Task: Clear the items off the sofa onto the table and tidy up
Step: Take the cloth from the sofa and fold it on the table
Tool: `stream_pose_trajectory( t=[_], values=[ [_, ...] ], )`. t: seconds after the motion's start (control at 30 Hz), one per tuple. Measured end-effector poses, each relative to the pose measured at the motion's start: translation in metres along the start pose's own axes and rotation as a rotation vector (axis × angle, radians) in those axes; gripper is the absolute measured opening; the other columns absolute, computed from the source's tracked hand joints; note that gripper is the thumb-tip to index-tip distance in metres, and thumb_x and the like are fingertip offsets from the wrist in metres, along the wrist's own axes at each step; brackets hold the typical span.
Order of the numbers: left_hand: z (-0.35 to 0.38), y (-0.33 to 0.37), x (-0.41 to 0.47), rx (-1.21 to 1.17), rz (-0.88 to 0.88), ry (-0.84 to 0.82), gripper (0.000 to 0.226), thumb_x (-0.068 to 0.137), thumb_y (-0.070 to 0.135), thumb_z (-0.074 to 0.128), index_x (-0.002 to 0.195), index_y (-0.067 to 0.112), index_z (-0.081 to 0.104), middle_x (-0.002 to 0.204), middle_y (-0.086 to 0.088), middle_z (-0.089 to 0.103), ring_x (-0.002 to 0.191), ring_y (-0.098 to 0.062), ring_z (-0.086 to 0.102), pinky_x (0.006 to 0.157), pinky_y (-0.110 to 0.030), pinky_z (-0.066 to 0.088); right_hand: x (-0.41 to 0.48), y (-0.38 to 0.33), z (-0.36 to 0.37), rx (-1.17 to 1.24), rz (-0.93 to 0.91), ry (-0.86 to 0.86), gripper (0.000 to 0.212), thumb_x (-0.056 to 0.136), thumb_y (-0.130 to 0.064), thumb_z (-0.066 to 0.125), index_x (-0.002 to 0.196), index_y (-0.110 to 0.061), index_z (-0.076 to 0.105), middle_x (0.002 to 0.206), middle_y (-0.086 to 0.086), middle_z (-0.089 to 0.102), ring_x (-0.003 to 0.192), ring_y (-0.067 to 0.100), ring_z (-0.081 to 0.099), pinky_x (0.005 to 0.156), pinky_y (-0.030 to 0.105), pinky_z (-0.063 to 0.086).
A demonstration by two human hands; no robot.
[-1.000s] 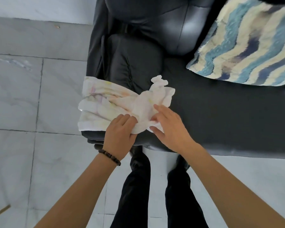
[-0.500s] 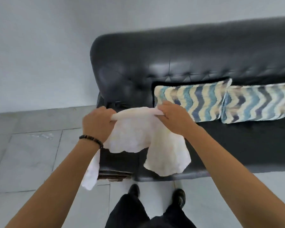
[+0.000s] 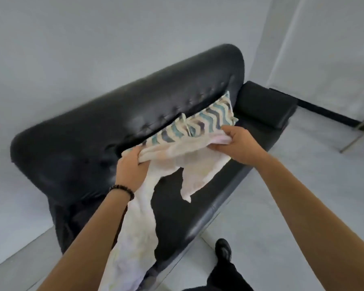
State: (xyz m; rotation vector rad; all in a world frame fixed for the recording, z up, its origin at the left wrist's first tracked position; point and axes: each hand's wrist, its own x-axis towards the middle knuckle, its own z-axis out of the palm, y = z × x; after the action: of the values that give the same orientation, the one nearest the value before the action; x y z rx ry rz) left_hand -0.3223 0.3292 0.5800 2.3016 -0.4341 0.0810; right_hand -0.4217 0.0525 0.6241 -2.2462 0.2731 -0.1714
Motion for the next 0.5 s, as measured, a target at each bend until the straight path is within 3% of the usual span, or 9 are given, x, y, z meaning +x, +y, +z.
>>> stream_pose_trajectory(
  t=[0.13,0.23,0.33,0.43,0.5],
  values=[
    [0.054,0.038,-0.007,-0.126,0.161,-0.192,0.009,0.087,-0.002,0.045,0.086,0.006,0.048,0.083,-0.009,0.058,0.076,-0.027,0.053,0.066,-0.04,0.044,-0.09,0.064,-0.009,-0.115,0.281,-0.071,0.027,0.076,-0.023,0.08,0.098,-0.019,0.064,0.093,-0.004,0.063,0.089,0.018,0.058,0.078,0.03,0.045],
    [0.087,0.092,-0.011,-0.157,0.337,-0.258,0.015,0.086,-0.003,0.048,0.095,0.009,0.051,0.093,-0.005,0.058,0.084,-0.022,0.053,0.069,-0.027,0.04,-0.145,0.104,-0.021,-0.206,0.447,-0.117,0.041,0.081,-0.022,0.073,0.119,-0.021,0.056,0.111,0.001,0.061,0.102,0.024,0.056,0.086,0.032,0.044],
    [0.127,0.161,-0.023,-0.167,0.558,-0.345,0.018,0.084,-0.004,0.053,0.098,0.008,0.056,0.093,-0.004,0.054,0.085,-0.018,0.05,0.067,-0.02,0.037,-0.197,0.14,-0.051,-0.166,0.595,-0.047,0.053,0.083,-0.033,0.073,0.132,-0.024,0.053,0.124,0.003,0.061,0.114,0.026,0.056,0.091,0.032,0.044],
    [0.172,0.223,-0.031,-0.142,0.702,-0.394,0.023,0.079,-0.006,0.054,0.097,0.008,0.057,0.092,-0.006,0.055,0.084,-0.018,0.05,0.067,-0.021,0.038,-0.229,0.171,-0.092,-0.057,0.674,0.015,0.052,0.072,-0.058,0.075,0.113,-0.029,0.067,0.111,-0.003,0.069,0.105,0.021,0.063,0.091,0.034,0.05],
    [0.204,0.262,-0.037,-0.141,0.742,-0.429,0.026,0.079,-0.004,0.056,0.102,0.008,0.058,0.097,-0.007,0.056,0.087,-0.017,0.051,0.067,-0.013,0.036,-0.245,0.185,-0.127,0.102,0.662,0.052,0.043,0.07,-0.063,0.075,0.099,-0.031,0.072,0.1,-0.007,0.073,0.095,0.016,0.068,0.087,0.032,0.053]
  ],
)
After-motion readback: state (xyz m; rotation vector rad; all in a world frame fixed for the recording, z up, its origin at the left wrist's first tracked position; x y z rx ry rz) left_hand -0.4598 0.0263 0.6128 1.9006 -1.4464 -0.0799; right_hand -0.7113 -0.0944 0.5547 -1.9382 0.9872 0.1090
